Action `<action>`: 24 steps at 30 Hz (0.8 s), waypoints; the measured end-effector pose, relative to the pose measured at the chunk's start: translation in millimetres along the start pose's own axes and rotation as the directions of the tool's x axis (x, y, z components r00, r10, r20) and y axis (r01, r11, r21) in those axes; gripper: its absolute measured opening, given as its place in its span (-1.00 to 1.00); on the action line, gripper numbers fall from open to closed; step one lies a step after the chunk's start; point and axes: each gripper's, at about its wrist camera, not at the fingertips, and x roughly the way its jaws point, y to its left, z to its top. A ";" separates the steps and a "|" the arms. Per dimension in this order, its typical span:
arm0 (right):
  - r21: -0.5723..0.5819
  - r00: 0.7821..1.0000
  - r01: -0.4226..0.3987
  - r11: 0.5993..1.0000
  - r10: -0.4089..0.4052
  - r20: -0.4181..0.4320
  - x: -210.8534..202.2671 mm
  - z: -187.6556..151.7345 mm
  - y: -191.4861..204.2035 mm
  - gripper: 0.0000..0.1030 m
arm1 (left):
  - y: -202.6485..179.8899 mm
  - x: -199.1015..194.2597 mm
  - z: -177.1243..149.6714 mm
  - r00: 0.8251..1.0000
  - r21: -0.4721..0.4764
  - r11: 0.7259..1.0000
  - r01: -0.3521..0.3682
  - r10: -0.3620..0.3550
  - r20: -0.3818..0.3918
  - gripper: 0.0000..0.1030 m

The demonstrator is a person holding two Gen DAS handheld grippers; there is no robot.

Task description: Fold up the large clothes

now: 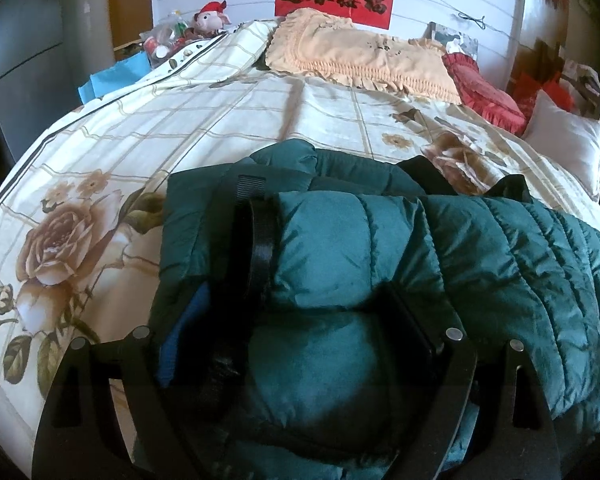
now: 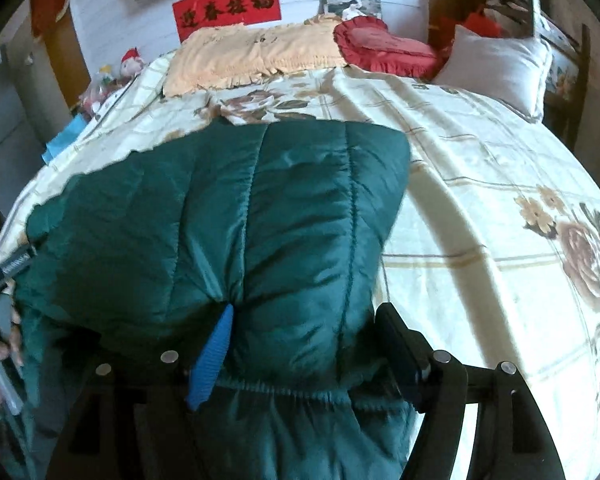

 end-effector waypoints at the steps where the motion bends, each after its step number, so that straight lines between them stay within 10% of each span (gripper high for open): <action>1: 0.006 1.000 -0.005 1.000 0.005 0.022 -11.4 -4.6 -0.7 0.34 | 0.7 -2.6 0.2 1.000 0.001 1.000 0.002 -0.002 -0.006 0.69; 24: -0.144 0.998 0.047 0.988 -0.040 0.049 -111.1 -98.8 22.3 0.45 | 87.3 -158.0 -129.0 0.989 0.025 0.989 0.143 -0.141 -0.054 0.69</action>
